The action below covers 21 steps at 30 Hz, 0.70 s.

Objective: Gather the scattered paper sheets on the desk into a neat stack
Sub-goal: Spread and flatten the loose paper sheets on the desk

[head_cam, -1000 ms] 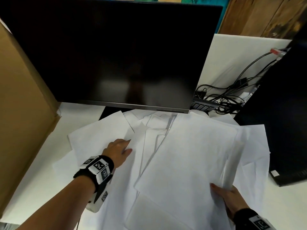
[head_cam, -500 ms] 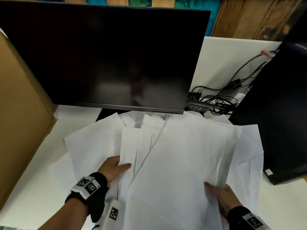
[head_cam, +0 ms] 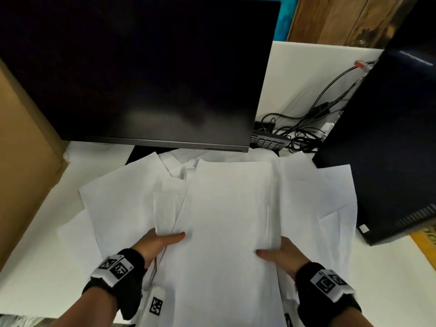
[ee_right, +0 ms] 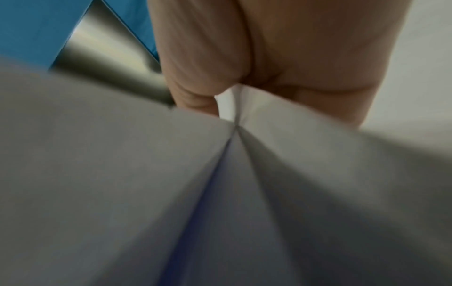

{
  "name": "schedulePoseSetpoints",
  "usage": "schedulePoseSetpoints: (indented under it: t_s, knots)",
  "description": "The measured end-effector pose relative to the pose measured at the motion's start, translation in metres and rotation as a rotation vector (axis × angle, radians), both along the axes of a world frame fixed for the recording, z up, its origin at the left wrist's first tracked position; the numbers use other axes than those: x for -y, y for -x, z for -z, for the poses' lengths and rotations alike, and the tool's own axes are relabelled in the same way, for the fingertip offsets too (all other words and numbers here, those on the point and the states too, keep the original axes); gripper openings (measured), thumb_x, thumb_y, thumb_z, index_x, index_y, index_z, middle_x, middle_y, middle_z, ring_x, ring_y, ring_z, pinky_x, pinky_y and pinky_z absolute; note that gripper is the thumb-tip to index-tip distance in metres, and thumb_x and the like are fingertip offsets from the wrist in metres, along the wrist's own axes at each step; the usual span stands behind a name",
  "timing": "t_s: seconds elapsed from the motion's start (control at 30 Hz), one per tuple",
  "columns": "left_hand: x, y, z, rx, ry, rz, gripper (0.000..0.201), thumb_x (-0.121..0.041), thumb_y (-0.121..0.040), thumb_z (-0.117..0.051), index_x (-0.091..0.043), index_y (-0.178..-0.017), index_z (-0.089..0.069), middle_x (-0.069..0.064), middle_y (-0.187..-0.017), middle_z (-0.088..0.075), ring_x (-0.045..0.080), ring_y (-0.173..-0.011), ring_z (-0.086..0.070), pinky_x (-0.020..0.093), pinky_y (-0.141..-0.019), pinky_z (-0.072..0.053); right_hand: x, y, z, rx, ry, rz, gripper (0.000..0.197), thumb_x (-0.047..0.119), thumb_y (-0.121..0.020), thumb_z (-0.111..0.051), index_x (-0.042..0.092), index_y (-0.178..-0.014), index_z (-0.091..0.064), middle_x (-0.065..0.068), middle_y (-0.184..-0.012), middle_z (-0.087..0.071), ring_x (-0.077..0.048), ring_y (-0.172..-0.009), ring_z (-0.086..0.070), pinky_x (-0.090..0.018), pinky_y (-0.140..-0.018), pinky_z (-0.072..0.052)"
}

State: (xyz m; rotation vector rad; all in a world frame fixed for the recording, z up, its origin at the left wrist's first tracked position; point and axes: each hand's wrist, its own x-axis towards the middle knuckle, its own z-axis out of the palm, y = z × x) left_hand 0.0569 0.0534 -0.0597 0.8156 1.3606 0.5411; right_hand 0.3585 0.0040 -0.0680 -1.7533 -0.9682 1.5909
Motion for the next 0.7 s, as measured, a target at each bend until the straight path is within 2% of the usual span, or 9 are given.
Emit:
schedulePoseSetpoints:
  t_s: [0.07, 0.13, 0.2, 0.3, 0.37, 0.4, 0.47, 0.53, 0.7]
  knots:
    - [0.004, -0.008, 0.002, -0.062, -0.003, -0.019, 0.077, -0.029, -0.034, -0.092, -0.005, -0.103, -0.067, 0.011, -0.084, -0.076, 0.030, -0.083, -0.071, 0.035, -0.074, -0.054, -0.002, 0.007, -0.003, 0.024, -0.010, -0.058, 0.043, 0.021, -0.064, -0.079, 0.013, -0.103, -0.064, 0.003, -0.091, -0.071, -0.014, -0.088, -0.067, -0.021, -0.073, -0.053]
    - [0.005, -0.010, 0.007, -0.153, -0.027, -0.062, 0.053, -0.012, -0.060, -0.082, 0.002, -0.107, -0.063, 0.015, -0.086, -0.072, 0.032, -0.083, -0.067, 0.037, -0.076, -0.053, -0.002, 0.011, -0.006, 0.077, -0.035, -0.086, 0.032, 0.023, -0.075, -0.074, 0.018, -0.105, -0.062, 0.006, -0.095, -0.068, -0.008, -0.087, -0.064, -0.011, -0.068, -0.049]
    - [0.005, -0.006, 0.013, -0.236, -0.058, -0.069, 0.051, -0.012, -0.063, -0.078, 0.002, -0.109, -0.061, 0.020, -0.096, -0.069, 0.034, -0.089, -0.065, 0.043, -0.085, -0.052, 0.000, 0.006, -0.008, 0.144, -0.089, -0.040, 0.019, 0.025, -0.081, -0.067, 0.023, -0.099, -0.060, 0.010, -0.091, -0.065, -0.009, -0.085, -0.062, -0.008, -0.064, -0.045]
    - [0.009, 0.002, 0.015, -0.266, -0.077, -0.120, 0.026, -0.007, -0.075, -0.072, -0.001, -0.098, -0.063, 0.023, -0.097, -0.068, 0.038, -0.092, -0.064, 0.047, -0.090, -0.050, 0.000, -0.023, -0.010, 0.441, -0.196, 0.232, 0.025, 0.026, -0.080, -0.068, 0.019, -0.103, -0.060, -0.006, -0.099, -0.063, -0.023, -0.089, -0.058, -0.024, -0.074, -0.046]
    - [0.012, 0.008, 0.015, -0.234, -0.068, -0.180, 0.009, -0.001, -0.080, -0.065, -0.003, -0.089, -0.064, 0.022, -0.093, -0.067, 0.038, -0.093, -0.062, 0.046, -0.091, -0.047, 0.000, -0.052, -0.009, 0.745, -0.134, 0.353, 0.042, 0.030, -0.079, -0.067, 0.017, -0.118, -0.055, -0.017, -0.116, -0.057, -0.035, -0.105, -0.053, -0.037, -0.093, -0.042]
    - [0.014, 0.009, 0.014, -0.221, -0.061, -0.199, 0.008, 0.000, -0.081, -0.064, -0.003, -0.089, -0.063, 0.020, -0.090, -0.066, 0.037, -0.091, -0.061, 0.044, -0.090, -0.046, 0.000, -0.063, -0.009, 0.809, -0.062, 0.374, 0.050, 0.032, -0.080, -0.066, 0.016, -0.124, -0.050, -0.021, -0.123, -0.053, -0.040, -0.112, -0.049, -0.041, -0.098, -0.038]
    - [0.017, 0.008, 0.013, -0.205, -0.055, -0.213, 0.010, 0.000, -0.081, -0.063, -0.001, -0.091, -0.062, 0.015, -0.083, -0.065, 0.033, -0.084, -0.060, 0.039, -0.084, -0.046, 0.001, -0.072, -0.012, 0.748, 0.040, 0.364, 0.058, 0.032, -0.082, -0.064, 0.014, -0.131, -0.041, -0.023, -0.129, -0.051, -0.041, -0.118, -0.047, -0.043, -0.101, -0.037]
    - [0.018, 0.004, 0.011, -0.192, -0.049, -0.208, 0.006, 0.001, -0.081, -0.063, -0.004, -0.086, -0.062, 0.016, -0.083, -0.065, 0.032, -0.081, -0.060, 0.035, -0.075, -0.047, 0.003, -0.067, -0.011, 0.651, 0.054, 0.312, 0.055, 0.027, -0.084, -0.061, 0.012, -0.132, -0.039, -0.022, -0.126, -0.056, -0.038, -0.114, -0.053, -0.037, -0.096, -0.041]
    - [0.021, -0.007, 0.005, -0.132, -0.013, -0.139, 0.018, -0.001, -0.073, -0.073, -0.003, -0.088, -0.065, 0.021, -0.084, -0.071, 0.034, -0.084, -0.066, 0.035, -0.073, -0.051, 0.009, -0.030, 0.007, 0.542, 0.015, 0.166, 0.040, 0.008, -0.084, -0.056, 0.007, -0.124, -0.050, -0.017, -0.124, -0.059, -0.031, -0.112, -0.057, -0.034, -0.094, -0.046]
